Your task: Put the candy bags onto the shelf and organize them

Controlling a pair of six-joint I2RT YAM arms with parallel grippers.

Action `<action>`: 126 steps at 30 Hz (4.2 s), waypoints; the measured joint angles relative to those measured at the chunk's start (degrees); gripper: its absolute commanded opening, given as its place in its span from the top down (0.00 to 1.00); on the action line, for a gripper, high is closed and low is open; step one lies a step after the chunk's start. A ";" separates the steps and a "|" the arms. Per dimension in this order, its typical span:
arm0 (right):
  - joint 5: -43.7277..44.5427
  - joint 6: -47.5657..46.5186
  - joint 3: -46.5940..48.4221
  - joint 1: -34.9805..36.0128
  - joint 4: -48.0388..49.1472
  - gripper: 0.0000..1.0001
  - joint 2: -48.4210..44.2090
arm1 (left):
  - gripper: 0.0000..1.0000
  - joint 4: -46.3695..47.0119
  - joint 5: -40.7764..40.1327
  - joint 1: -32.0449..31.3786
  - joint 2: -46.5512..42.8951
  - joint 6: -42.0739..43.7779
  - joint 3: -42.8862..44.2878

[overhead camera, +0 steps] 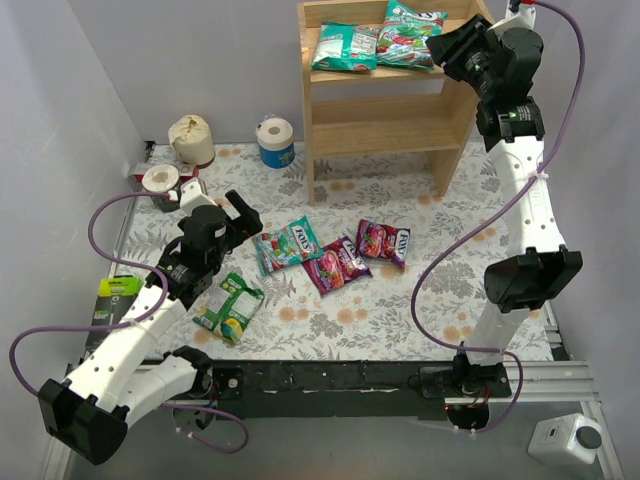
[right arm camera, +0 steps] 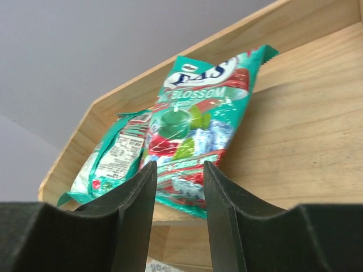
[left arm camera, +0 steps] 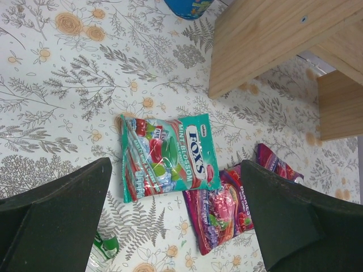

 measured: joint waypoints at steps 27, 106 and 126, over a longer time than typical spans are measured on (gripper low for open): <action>0.70 -20.33 -57.29 10.45 -0.72 0.02 -52.61 | 0.02 0.04 0.31 0.00 0.04 -0.09 -0.17; -5.14 21.07 -82.01 35.74 42.75 0.16 -5.42 | 1.00 11.10 31.74 1.36 16.57 -34.99 -13.29; -2.56 31.04 -84.32 36.57 51.21 0.28 -4.15 | 1.00 13.40 35.58 -1.29 16.94 -35.76 -17.00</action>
